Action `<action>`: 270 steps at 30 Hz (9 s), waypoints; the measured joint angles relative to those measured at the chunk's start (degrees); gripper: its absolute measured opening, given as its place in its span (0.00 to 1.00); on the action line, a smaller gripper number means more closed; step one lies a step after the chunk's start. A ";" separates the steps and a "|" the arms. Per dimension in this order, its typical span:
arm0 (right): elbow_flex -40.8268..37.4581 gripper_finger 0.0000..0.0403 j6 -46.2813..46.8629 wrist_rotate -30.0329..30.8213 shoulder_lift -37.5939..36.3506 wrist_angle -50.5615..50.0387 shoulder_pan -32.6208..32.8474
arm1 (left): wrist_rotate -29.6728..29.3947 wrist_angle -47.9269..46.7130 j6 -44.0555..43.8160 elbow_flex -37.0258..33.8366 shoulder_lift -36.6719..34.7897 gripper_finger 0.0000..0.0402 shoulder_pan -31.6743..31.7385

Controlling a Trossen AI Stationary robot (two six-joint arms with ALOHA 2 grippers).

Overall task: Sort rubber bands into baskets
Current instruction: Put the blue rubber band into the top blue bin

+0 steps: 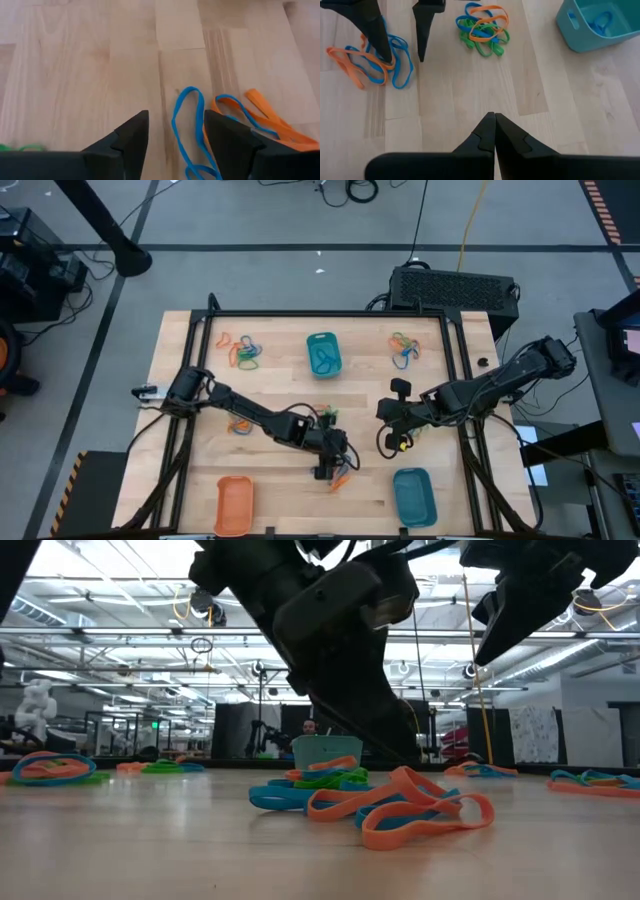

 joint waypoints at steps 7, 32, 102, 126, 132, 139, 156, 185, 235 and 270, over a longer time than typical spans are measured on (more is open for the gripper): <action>0.00 0.00 -0.04 0.17 0.02 0.44 0.00 | -0.04 0.33 0.31 -0.19 2.72 0.50 0.16; 0.00 0.00 -1.77 0.24 0.02 1.57 0.00 | -1.31 -2.54 5.85 0.16 -1.29 0.01 0.37; -0.02 0.00 -8.39 0.23 0.04 5.25 -0.02 | 1.43 -13.69 19.35 0.27 -21.54 0.10 39.17; -0.02 0.00 -5.83 -0.29 0.04 4.87 0.32 | 15.85 -15.57 19.29 0.29 -22.01 0.31 30.71; -0.02 0.00 -0.34 -6.09 -0.56 0.46 2.30 | 19.59 -11.52 21.29 0.29 -22.02 0.31 22.24; -0.02 0.00 13.96 1.53 -5.20 -13.55 9.19 | 15.39 2.47 19.27 0.31 -18.16 0.31 17.12; 0.00 0.00 36.28 18.25 -10.29 -28.22 27.50 | 14.28 10.94 17.75 31.46 17.08 0.31 15.27; 0.00 0.00 37.35 21.43 -10.27 -30.40 30.32 | 11.41 11.74 17.94 45.53 35.50 0.31 17.84; 0.00 0.00 35.56 24.17 -10.27 -30.68 30.32 | 11.25 11.75 17.84 45.49 35.50 0.02 17.94; 0.00 0.00 34.25 27.21 -10.11 -26.90 30.36 | 0.87 -21.81 18.54 10.66 -16.47 0.00 33.94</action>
